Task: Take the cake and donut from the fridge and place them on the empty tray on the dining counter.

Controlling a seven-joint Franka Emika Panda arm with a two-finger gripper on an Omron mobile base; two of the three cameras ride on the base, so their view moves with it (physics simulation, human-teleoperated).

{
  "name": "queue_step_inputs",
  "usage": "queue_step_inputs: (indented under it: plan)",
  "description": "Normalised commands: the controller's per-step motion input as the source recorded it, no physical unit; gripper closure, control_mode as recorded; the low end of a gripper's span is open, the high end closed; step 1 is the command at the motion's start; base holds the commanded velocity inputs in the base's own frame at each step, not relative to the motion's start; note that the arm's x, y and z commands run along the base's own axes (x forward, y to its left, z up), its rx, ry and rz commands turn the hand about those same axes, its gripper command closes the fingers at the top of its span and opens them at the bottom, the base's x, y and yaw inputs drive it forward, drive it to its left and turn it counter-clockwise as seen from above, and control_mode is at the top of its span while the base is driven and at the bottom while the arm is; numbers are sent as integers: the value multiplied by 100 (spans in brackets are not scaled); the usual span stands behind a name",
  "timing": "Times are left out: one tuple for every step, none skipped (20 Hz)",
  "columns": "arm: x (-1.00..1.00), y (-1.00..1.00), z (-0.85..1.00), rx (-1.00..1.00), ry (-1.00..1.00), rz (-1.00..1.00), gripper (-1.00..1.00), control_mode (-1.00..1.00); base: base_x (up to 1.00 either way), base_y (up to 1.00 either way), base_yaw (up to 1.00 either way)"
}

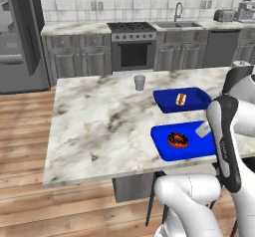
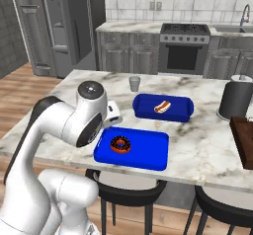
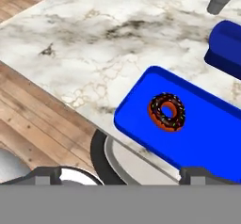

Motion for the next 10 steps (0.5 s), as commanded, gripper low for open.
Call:
queue_step_inputs:
  plan:
    - [-100,0,69,0,0,-15,-100,-100,0,0,0]
    - [-100,0,53,0,0,-18,-100,-100,0,0,0]
    - [-100,0,44,0,0,-20,-100,-100,0,0,0]
    - [-100,1,36,0,0,-26,-100,-100,0,0,0]
    - [-92,7,29,0,0,-31,-100,-100,0,0,0]
    - [-89,9,26,0,-1,-31,-100,-100,0,0,0]
    - [-85,10,19,0,-3,-31,-100,-100,0,0,0]
    - [-82,11,16,0,-5,-31,-100,-100,0,0,0]
    - [-79,14,12,0,-8,-31,-100,-100,0,0,0]
    - [-74,16,8,0,-10,-30,-100,-100,0,0,0]
